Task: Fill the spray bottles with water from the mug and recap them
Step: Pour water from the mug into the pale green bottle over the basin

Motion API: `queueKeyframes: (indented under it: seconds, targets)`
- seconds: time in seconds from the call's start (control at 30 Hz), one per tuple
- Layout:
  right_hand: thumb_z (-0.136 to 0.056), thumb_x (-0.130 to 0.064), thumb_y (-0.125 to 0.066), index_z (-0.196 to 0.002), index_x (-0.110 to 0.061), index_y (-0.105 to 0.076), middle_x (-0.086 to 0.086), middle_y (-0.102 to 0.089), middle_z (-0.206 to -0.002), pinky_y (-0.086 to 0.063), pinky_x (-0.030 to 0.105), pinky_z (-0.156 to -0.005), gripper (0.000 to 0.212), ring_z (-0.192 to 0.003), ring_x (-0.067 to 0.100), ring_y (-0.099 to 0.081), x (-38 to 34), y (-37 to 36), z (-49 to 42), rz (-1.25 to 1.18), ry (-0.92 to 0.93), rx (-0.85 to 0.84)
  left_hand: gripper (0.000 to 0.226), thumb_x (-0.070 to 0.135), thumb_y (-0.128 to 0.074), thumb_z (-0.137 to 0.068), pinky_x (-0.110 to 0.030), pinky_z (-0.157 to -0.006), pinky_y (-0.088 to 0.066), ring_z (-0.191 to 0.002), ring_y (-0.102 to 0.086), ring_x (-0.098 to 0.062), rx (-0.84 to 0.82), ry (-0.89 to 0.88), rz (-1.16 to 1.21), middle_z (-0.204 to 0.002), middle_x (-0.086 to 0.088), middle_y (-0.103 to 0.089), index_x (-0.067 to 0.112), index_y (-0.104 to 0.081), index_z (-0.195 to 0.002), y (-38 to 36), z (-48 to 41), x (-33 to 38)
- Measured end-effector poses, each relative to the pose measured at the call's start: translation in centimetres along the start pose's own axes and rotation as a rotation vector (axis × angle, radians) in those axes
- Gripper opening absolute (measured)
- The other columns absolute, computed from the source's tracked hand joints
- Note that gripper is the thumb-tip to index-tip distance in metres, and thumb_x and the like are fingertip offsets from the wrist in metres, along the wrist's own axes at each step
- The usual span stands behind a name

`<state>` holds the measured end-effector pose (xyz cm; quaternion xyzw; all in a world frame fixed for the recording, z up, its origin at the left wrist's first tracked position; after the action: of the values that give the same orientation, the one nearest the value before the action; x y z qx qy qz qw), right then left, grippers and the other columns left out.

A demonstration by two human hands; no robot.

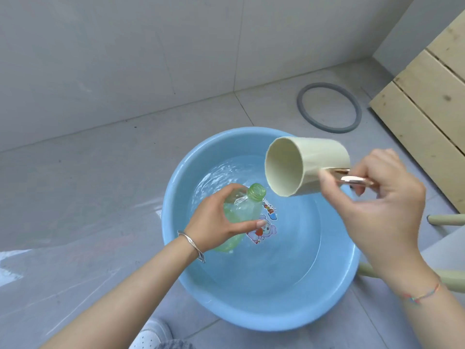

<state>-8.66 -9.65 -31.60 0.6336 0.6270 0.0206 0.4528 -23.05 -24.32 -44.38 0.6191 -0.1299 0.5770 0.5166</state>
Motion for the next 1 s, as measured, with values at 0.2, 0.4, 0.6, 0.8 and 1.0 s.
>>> queueKeyframes:
  seconds: [0.2,0.4,0.6,0.8,1.0]
  targets:
    - [-0.078,-0.015,-0.075,-0.057,-0.001,-0.034,-0.005,-0.031,-0.047,-0.021,0.018,-0.045,0.049,-0.048,0.008,-0.029,7.0,-2.6,2.4,-0.103,-0.497,-0.123,0.063,0.061,-0.076,-0.055,-0.001,-0.089,-0.036,-0.103,-0.054,0.015,0.056,0.022,0.094,-0.108,0.022,-0.064,0.038,-0.054,-0.11,0.2,0.0,-0.7]
    - [-0.076,-0.012,-0.074,-0.052,-0.017,-0.029,-0.003,-0.028,-0.051,-0.024,0.022,-0.051,0.051,-0.054,0.012,-0.031,9.4,-5.3,5.9,0.07,-0.445,-0.328,0.07,0.058,-0.077,-0.055,-0.004,-0.089,-0.038,-0.102,-0.058,0.01,0.079,0.029,0.134,-0.107,0.019,-0.066,0.028,-0.058,-0.116,0.2,0.0,-1.1]
    - [-0.075,-0.012,-0.074,-0.051,-0.022,-0.026,-0.004,-0.031,-0.05,-0.024,0.023,-0.054,0.055,-0.059,0.018,-0.036,10.5,-6.3,7.1,0.109,-0.434,-0.388,0.067,0.059,-0.076,-0.053,-0.001,-0.087,-0.037,-0.099,-0.055,0.018,0.097,0.052,0.122,-0.103,0.025,-0.063,0.035,-0.054,-0.112,0.2,0.0,-0.9]
    - [-0.076,-0.014,-0.074,-0.051,-0.02,-0.027,-0.003,-0.032,-0.05,-0.024,0.031,-0.057,0.053,-0.063,0.023,-0.04,11.0,-6.8,8.0,0.124,-0.444,-0.438,0.054,0.054,-0.078,-0.056,0.003,-0.083,-0.033,-0.094,-0.051,0.025,0.107,0.047,0.108,-0.099,0.031,-0.059,0.049,-0.047,-0.099,0.3,0.0,-0.7]
    - [-0.076,-0.013,-0.074,-0.051,-0.021,-0.027,-0.005,-0.031,-0.049,-0.025,0.026,-0.054,0.055,-0.061,0.021,-0.037,11.0,-7.1,8.4,0.117,-0.442,-0.474,0.063,0.059,-0.077,-0.055,-0.004,-0.089,-0.04,-0.1,-0.058,0.011,0.096,0.04,0.12,-0.104,0.022,-0.066,0.037,-0.056,-0.11,0.0,-0.1,-1.0]
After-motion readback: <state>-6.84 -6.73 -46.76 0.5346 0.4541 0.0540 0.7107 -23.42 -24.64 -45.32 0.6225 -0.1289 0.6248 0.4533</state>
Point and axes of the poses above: each hand's wrist, its own z-axis away from the middle knuckle, its own y-axis out of the back of the hand, x = y × z, the point moved 3 cm from there along -z, towards the middle knuckle
